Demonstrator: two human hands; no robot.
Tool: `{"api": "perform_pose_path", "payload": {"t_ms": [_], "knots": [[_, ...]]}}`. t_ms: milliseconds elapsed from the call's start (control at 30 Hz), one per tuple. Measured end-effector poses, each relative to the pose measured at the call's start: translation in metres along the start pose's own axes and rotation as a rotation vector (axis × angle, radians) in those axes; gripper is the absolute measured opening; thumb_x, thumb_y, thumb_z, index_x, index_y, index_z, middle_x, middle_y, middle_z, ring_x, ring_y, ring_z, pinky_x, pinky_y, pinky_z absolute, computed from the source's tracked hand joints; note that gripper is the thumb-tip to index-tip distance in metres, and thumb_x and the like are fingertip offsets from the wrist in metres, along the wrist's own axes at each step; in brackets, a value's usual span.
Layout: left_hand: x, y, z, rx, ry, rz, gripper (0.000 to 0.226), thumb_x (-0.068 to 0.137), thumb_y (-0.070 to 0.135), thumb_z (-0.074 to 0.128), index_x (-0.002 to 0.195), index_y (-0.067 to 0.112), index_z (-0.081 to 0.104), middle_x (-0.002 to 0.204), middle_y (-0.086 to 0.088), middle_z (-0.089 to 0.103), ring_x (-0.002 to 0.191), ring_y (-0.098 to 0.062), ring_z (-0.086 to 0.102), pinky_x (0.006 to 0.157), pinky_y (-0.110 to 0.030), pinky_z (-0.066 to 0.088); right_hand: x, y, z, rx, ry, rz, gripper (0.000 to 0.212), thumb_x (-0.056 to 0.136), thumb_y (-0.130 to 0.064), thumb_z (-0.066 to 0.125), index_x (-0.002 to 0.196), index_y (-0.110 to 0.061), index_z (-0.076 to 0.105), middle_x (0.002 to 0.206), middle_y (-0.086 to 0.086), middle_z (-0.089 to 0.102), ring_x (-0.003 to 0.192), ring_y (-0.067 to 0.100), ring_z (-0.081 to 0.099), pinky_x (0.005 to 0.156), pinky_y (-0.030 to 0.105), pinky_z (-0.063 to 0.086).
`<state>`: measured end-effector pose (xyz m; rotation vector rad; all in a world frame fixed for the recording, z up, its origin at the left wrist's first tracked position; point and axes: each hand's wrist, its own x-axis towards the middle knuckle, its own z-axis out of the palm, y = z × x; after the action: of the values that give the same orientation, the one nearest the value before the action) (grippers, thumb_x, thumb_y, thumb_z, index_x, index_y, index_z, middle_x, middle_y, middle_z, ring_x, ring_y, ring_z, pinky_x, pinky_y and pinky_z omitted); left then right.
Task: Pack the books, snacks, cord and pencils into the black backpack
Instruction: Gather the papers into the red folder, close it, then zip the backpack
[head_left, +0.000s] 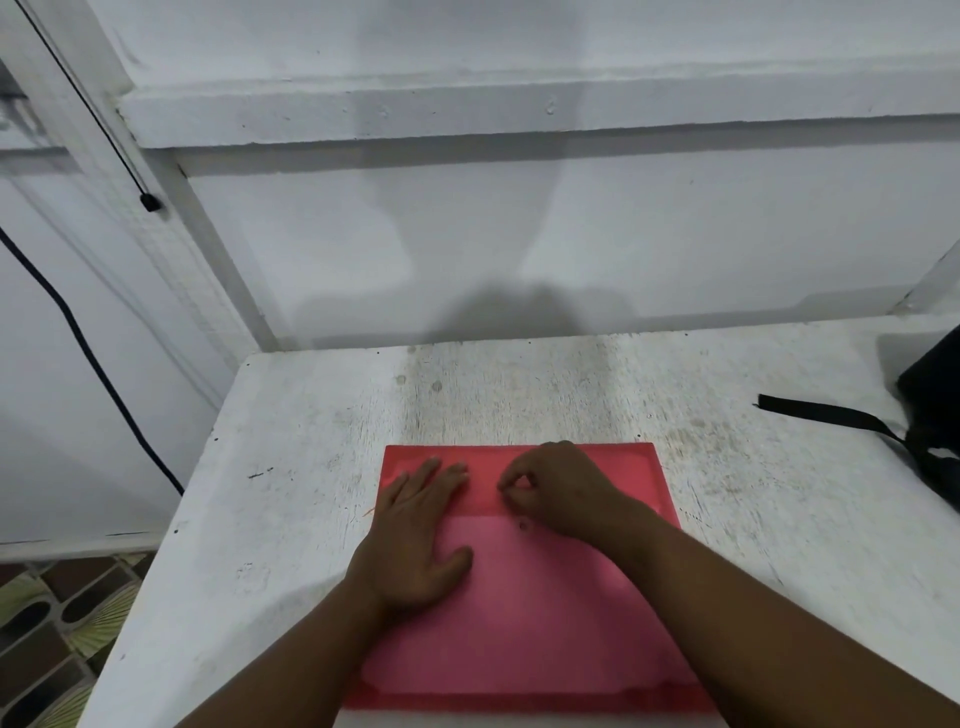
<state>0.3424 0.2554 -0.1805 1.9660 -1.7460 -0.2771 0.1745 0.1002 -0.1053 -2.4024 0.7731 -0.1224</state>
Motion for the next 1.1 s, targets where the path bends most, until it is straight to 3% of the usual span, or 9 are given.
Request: {"api": "perform_pose_path", "payload": {"t_ms": [67,233,700,900,1000,1100], "knots": [[0.0,0.001,0.0,-0.001,0.0,-0.001,0.085,0.076,0.057,0.054,0.152,0.023,0.037,0.158,0.014,0.034,0.153,-0.009,0.011,0.123,-0.039,0.007,0.007,0.001,0.0,0.034,-0.028,0.055,0.014,0.079,-0.017,0.071,0.088,-0.022,0.081,0.085,-0.009,0.075,0.069,0.001,0.059,0.071,0.021,0.048],[0.0,0.001,-0.001,-0.005,0.002,0.004,0.084,0.076,0.057,0.053,0.152,0.023,0.038,0.159,0.015,0.033,0.153,-0.006,0.008,0.123,-0.036,0.004,0.017,0.003,0.001,0.04,-0.06,0.131,0.008,0.068,-0.022,0.074,0.071,-0.027,0.079,0.067,-0.014,0.071,0.068,0.002,0.066,0.07,0.03,0.057],[-0.001,0.001,-0.002,0.025,-0.002,0.01,0.083,0.077,0.058,0.055,0.151,0.026,0.038,0.16,0.017,0.03,0.153,-0.004,0.006,0.124,-0.032,0.0,0.009,0.032,-0.014,-0.065,0.034,0.198,0.009,0.074,-0.026,0.071,0.072,-0.031,0.078,0.066,-0.02,0.065,0.072,0.001,0.062,0.071,0.028,0.054],[-0.001,0.0,-0.001,0.029,0.015,0.024,0.078,0.077,0.058,0.055,0.148,0.025,0.044,0.16,0.016,0.031,0.153,-0.007,0.01,0.123,-0.03,-0.002,-0.024,0.037,-0.007,-0.148,0.032,0.2,0.013,0.083,-0.037,0.064,0.087,-0.033,0.075,0.088,-0.018,0.072,0.084,0.002,0.063,0.078,0.027,0.052],[-0.001,-0.001,0.001,0.027,0.021,0.023,0.078,0.077,0.058,0.056,0.147,0.026,0.045,0.16,0.017,0.03,0.153,-0.006,0.009,0.123,-0.031,-0.001,-0.04,0.032,0.002,-0.268,0.011,0.127,0.026,0.092,-0.04,0.049,0.101,-0.031,0.071,0.1,-0.012,0.071,0.095,0.011,0.064,0.079,0.028,0.049],[-0.001,-0.001,0.001,0.023,0.026,0.019,0.077,0.077,0.058,0.057,0.147,0.026,0.046,0.16,0.017,0.03,0.153,-0.005,0.009,0.124,-0.034,0.003,-0.056,0.024,0.016,-0.357,0.02,0.024,0.041,0.088,-0.037,0.031,0.099,-0.023,0.068,0.101,-0.003,0.069,0.097,0.022,0.063,0.077,0.032,0.046]]}}
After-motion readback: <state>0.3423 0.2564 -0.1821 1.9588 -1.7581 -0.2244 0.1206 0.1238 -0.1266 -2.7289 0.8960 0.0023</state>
